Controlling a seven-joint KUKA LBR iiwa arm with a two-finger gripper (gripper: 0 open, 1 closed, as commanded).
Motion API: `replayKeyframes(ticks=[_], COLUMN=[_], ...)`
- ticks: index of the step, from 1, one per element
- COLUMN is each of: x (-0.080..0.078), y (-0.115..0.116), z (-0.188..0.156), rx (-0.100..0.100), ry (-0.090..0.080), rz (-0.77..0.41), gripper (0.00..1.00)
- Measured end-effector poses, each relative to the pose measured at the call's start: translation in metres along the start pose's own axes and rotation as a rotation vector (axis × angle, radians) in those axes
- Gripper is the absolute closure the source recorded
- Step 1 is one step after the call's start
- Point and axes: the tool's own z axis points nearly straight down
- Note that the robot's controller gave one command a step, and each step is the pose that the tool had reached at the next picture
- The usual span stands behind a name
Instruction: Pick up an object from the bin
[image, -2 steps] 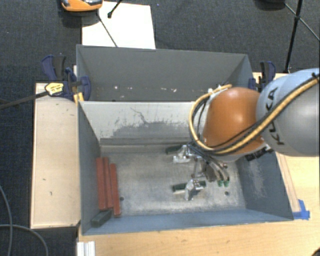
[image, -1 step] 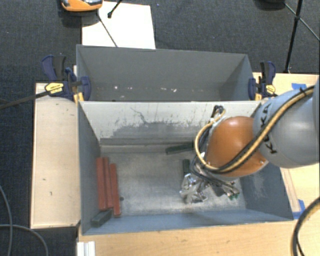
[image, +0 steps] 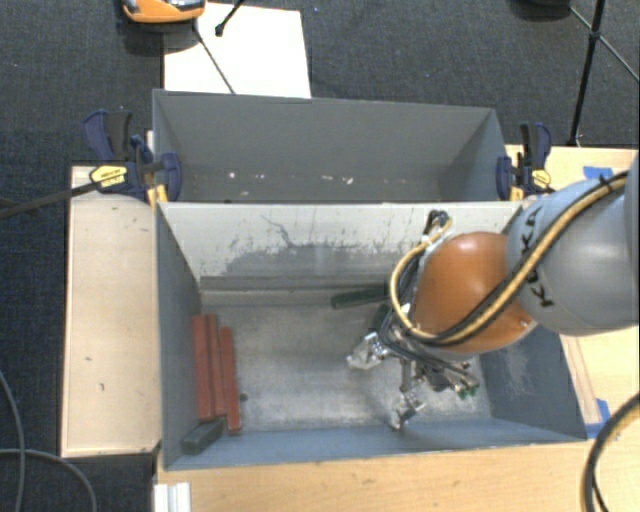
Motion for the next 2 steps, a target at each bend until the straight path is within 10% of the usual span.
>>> replayKeyframes(ticks=[2], x=[0.0004], y=[-0.001], z=[-0.0005], rx=[-0.001], ry=[0.001], rz=[0.001], gripper=[0.0])
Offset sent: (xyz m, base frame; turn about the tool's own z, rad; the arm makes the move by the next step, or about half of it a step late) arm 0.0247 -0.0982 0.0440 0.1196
